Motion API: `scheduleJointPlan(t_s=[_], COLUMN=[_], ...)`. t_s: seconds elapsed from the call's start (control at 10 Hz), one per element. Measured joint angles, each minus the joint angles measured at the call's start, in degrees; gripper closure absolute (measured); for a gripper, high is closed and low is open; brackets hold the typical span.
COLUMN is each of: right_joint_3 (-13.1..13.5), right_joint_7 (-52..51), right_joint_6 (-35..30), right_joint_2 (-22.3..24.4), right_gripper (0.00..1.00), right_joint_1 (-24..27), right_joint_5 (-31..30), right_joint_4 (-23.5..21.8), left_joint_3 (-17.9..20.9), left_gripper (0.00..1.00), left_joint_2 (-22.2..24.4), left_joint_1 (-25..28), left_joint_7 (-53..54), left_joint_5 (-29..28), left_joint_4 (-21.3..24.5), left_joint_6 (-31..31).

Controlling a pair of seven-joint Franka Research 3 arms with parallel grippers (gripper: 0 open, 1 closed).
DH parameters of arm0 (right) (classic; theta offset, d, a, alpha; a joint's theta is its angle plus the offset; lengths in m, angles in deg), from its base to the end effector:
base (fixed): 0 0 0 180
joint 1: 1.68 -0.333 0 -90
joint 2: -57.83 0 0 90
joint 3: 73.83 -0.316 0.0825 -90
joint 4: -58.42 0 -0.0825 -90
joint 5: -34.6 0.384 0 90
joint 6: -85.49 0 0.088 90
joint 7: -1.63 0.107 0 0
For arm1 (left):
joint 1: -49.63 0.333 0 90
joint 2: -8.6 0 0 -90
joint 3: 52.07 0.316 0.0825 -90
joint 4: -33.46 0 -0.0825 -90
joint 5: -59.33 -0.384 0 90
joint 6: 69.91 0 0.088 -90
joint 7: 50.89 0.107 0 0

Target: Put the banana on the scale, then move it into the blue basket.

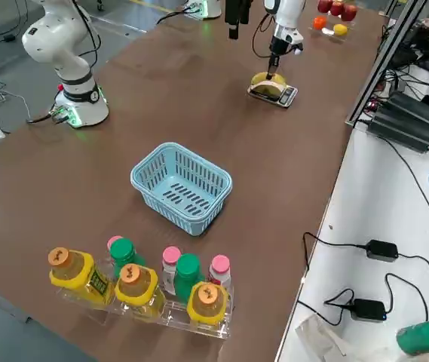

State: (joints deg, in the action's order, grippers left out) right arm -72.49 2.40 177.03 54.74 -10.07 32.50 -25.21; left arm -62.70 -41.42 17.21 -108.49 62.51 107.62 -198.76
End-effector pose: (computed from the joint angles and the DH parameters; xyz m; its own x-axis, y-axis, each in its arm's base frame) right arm 0.5708 0.0672 0.6493 0.9903 0.1101 0.0845 0.1073 -0.9935 0.0367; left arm 0.5755 -0.4913 0.2336 0.9337 0.3398 -0.1131 0.3551 -0.9192 0.1704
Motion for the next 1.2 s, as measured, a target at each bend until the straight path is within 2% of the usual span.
scheduleJointPlan(t_s=[0.3,0.5,0.7,0.9,1.2], right_joint_3=[0.0,0.0,0.0,0.0,-0.1], right_joint_7=[0.0,0.0,0.0,0.0,0.0], right_joint_6=[0.0,0.0,0.0,0.0,0.0], right_joint_2=[0.0,0.0,0.0,0.0,0.0], right_gripper=[0.0,0.0,0.0,0.0,0.0], right_joint_1=[0.0,0.0,0.0,0.0,-0.1], right_joint_5=[0.0,0.0,0.0,0.0,0.0], right_joint_4=[0.0,0.0,0.0,-0.1,-0.1], left_joint_3=[0.2,0.2,0.2,0.2,0.3], left_gripper=[0.75,0.49,0.48,0.41,0.01], left_joint_2=[0.0,-0.4,-0.9,-0.9,1.4], left_joint_1=[0.0,0.0,0.0,-0.1,0.8], left_joint_7=[0.0,-0.5,-1.1,-1.2,-1.6], left_joint_5=[0.0,0.0,0.0,0.0,0.0], left_joint_4=[-0.1,-0.1,-0.1,-0.3,-1.7], left_joint_6=[-0.5,-1.0,-1.3,-1.3,3.4])
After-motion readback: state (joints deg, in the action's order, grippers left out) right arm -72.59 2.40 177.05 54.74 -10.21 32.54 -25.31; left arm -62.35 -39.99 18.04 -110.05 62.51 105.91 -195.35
